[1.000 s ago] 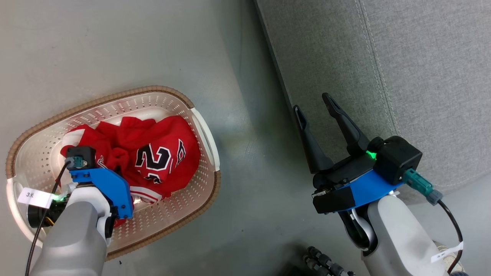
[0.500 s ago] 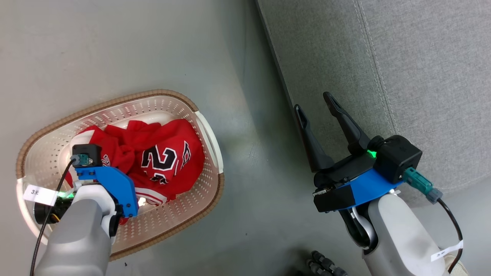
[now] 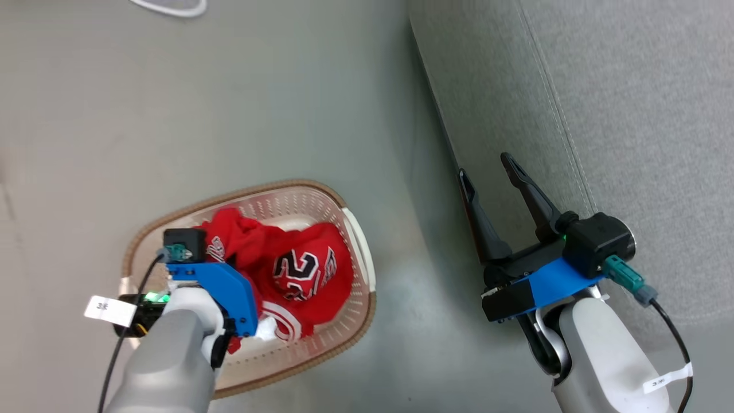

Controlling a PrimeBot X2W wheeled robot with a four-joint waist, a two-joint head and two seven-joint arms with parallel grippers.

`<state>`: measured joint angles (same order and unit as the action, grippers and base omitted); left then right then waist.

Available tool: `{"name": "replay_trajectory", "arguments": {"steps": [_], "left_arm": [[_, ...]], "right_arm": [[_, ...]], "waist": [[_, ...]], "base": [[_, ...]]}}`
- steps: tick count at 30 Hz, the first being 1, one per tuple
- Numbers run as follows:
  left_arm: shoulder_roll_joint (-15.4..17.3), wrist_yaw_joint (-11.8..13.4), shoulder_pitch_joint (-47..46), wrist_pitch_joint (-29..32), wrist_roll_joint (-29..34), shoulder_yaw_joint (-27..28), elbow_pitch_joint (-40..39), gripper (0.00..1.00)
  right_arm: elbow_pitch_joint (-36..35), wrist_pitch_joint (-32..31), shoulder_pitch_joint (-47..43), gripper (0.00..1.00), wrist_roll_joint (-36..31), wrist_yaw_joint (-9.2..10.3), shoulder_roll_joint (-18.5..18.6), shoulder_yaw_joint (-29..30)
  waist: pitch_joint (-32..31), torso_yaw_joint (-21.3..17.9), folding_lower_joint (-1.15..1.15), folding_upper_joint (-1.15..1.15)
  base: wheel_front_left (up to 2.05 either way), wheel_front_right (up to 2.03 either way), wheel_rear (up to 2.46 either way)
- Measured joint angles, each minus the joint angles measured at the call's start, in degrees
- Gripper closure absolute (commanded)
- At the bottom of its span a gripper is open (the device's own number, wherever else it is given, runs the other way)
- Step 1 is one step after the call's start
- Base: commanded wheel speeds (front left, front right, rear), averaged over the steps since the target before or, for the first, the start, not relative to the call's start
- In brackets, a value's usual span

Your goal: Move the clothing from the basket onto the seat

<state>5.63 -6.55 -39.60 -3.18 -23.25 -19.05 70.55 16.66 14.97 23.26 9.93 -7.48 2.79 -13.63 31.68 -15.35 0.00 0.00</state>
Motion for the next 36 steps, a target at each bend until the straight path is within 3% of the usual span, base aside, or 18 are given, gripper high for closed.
{"name": "replay_trajectory", "arguments": {"steps": [7, 19, 27, 36], "left_arm": [[-2.2, -0.6, 1.8, -2.0, -1.5, -3.7, -3.6, 1.0], [-2.7, -0.9, 4.1, 0.6, -11.8, -16.9, -20.6, 1.0], [-2.7, -0.9, 0.7, 1.5, -15.6, -22.1, -26.6, 1.0], [-2.7, 0.0, -3.8, 1.5, -19.8, -28.4, -31.4, 1.0]], "right_arm": [[2.9, 0.0, -3.0, 0.0, -1.3, 0.0, 0.0, 1.2], [5.9, -0.4, -8.3, 0.0, -1.8, 0.0, 0.0, 0.1], [5.6, -1.8, -10.2, 0.0, -2.0, 0.0, 0.0, -0.8], [5.2, -2.8, -11.7, 0.0, -1.8, 0.0, 0.0, -2.2]], "waist": [[-9.0, 4.3, -0.01, 0.0], [-22.1, 11.1, -0.02, 0.0], [-26.4, 13.3, -0.01, 0.0], [-29.0, 13.1, 0.0, 0.0]], "base": [[0.0, 0.0, 0.0], [0.0, 0.0, 0.0], [0.0, 0.0, 0.0], [0.0, 0.0, 0.0]]}}
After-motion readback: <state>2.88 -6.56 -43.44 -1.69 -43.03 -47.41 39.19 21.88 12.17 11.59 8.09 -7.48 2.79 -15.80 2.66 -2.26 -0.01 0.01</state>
